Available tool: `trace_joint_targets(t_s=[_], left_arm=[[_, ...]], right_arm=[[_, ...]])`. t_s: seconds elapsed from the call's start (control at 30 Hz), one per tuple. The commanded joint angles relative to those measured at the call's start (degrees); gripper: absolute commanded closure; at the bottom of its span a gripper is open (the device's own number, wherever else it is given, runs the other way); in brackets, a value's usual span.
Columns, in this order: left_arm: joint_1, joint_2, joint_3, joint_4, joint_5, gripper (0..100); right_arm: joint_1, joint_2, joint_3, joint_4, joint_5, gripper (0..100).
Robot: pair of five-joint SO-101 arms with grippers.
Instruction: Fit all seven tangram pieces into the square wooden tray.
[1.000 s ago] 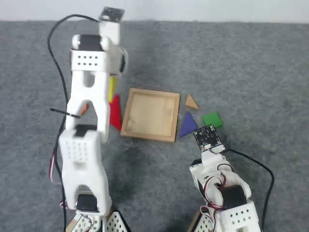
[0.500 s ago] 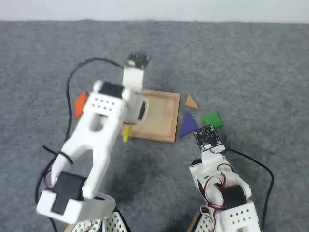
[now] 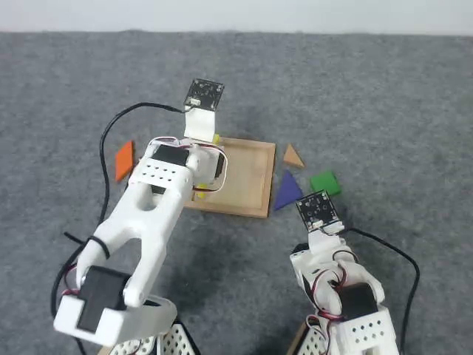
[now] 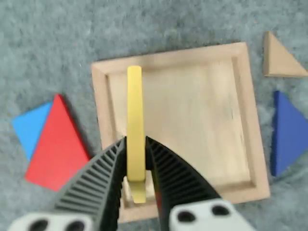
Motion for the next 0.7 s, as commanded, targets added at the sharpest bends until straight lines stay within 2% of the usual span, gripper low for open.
trace_joint_targets(t_s=[0.0,0.33,0.5,0.67], left_arm=[[-0.4,-2.1,1.0,-2.7,-4.0,99],[-5.4,1.1,1.0,-4.9,-5.1,99],[-5.4,2.1,0.9,-6.2,-0.4,99],[-5.2,2.1,0.9,-6.9,0.3,99]], right_arm=[[0.9,-1.0,1.0,-1.4,0.4,99.2],[0.9,-1.0,1.0,-1.4,0.5,99.2],[0.9,-1.0,1.0,-1.4,0.5,99.2],[0.9,-1.0,1.0,-1.4,0.5,99.2]])
